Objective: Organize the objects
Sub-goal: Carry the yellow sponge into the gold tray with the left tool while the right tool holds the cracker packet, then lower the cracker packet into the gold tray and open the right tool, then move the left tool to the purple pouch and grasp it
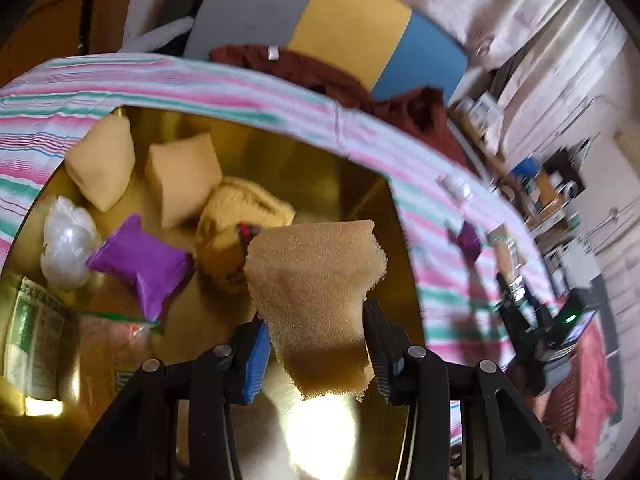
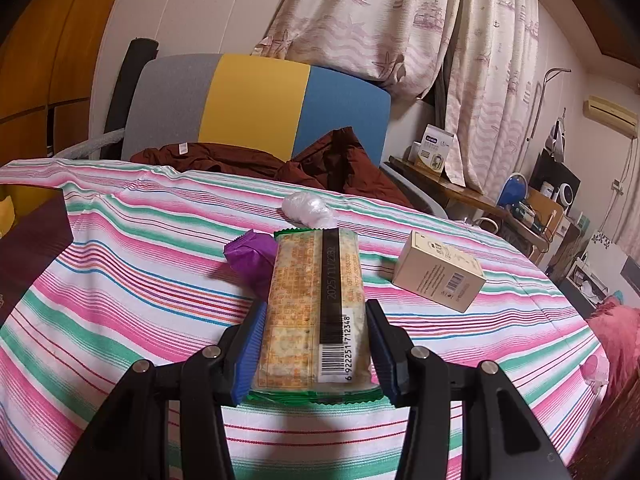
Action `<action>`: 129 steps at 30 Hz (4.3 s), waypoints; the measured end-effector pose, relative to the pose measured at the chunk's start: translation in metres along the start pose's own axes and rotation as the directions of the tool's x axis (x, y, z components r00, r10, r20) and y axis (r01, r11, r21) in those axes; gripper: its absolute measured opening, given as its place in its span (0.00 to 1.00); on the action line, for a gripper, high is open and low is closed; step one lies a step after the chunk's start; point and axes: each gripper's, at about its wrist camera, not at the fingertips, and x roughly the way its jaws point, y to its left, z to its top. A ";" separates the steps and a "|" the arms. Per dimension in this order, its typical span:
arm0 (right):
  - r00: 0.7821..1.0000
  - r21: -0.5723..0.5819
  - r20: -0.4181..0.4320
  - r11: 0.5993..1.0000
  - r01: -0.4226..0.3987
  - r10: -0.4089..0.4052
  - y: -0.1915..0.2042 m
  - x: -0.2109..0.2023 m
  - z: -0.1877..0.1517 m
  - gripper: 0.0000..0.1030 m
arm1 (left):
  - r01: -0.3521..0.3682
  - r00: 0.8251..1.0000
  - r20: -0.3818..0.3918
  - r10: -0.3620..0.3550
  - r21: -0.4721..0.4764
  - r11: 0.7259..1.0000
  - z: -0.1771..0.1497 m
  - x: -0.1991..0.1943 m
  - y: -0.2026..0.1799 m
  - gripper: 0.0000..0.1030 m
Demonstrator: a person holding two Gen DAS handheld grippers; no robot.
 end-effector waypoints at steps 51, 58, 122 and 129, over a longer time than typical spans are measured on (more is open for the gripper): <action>0.701 -0.092 -0.337 0.719 -0.689 0.628 0.239 -0.095 0.034 0.48 | -0.118 0.922 0.304 0.240 -0.368 0.922 -0.034 -0.089 0.095 1.00; 0.662 0.029 -0.278 0.695 -0.718 0.696 0.219 -0.102 0.046 0.48 | -0.119 0.923 0.304 0.234 -0.354 0.928 -0.034 -0.088 0.090 1.00; 0.972 0.326 -0.210 0.945 -0.033 0.107 -0.105 0.054 -0.021 0.48 | -0.096 0.995 0.076 0.071 0.412 0.906 0.046 0.203 -0.275 0.96; 0.972 0.328 -0.211 0.944 -0.029 0.103 -0.104 0.054 -0.023 0.48 | -0.054 0.998 0.038 0.041 0.446 0.894 0.047 0.232 -0.273 0.41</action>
